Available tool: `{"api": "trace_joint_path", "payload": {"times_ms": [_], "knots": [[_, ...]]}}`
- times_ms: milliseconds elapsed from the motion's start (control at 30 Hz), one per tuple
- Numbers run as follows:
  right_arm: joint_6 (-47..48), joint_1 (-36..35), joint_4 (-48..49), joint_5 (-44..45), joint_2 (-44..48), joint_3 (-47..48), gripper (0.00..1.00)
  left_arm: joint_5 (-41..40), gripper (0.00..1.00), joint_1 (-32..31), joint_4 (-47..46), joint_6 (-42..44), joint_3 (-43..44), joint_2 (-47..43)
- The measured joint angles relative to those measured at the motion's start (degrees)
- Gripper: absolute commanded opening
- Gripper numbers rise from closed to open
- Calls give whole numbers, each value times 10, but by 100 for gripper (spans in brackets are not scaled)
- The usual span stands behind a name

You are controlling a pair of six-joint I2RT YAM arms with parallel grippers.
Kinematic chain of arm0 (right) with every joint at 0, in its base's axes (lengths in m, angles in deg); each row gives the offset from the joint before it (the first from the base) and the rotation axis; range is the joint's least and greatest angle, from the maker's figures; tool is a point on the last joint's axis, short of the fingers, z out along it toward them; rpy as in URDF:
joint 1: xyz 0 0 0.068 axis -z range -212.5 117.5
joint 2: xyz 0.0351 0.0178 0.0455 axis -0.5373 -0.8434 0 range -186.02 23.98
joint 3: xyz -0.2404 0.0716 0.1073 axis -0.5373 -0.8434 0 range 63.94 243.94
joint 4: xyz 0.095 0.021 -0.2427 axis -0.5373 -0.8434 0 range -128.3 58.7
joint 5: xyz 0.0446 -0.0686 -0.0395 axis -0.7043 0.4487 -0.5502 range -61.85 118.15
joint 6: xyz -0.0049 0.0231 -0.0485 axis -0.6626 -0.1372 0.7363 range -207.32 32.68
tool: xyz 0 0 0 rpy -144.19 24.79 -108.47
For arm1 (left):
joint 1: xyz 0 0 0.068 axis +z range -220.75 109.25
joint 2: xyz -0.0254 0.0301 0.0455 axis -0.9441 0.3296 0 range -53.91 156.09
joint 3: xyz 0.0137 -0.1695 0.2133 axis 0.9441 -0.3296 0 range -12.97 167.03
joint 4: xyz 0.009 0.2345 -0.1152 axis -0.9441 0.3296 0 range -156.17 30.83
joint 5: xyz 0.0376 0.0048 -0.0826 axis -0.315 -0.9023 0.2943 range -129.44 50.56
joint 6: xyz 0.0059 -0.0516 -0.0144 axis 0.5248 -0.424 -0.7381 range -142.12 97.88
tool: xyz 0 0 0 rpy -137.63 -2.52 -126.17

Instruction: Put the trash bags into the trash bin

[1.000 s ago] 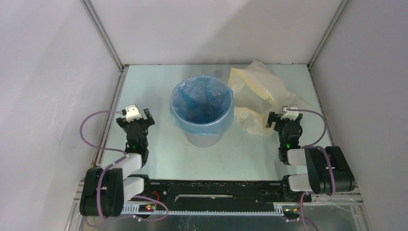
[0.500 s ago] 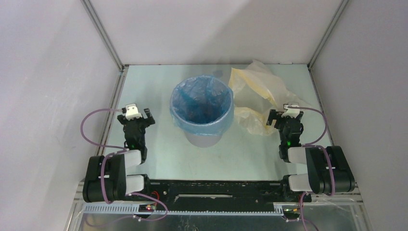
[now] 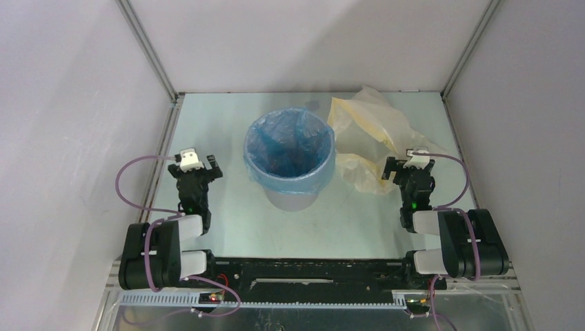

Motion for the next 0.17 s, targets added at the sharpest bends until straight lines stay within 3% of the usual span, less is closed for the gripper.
{"api": "trace_joint_path", "payload": {"times_ms": [167], "knots": [[0, 0, 0, -1, 0, 0, 100, 0, 100, 0, 0, 0, 0, 1]]}}
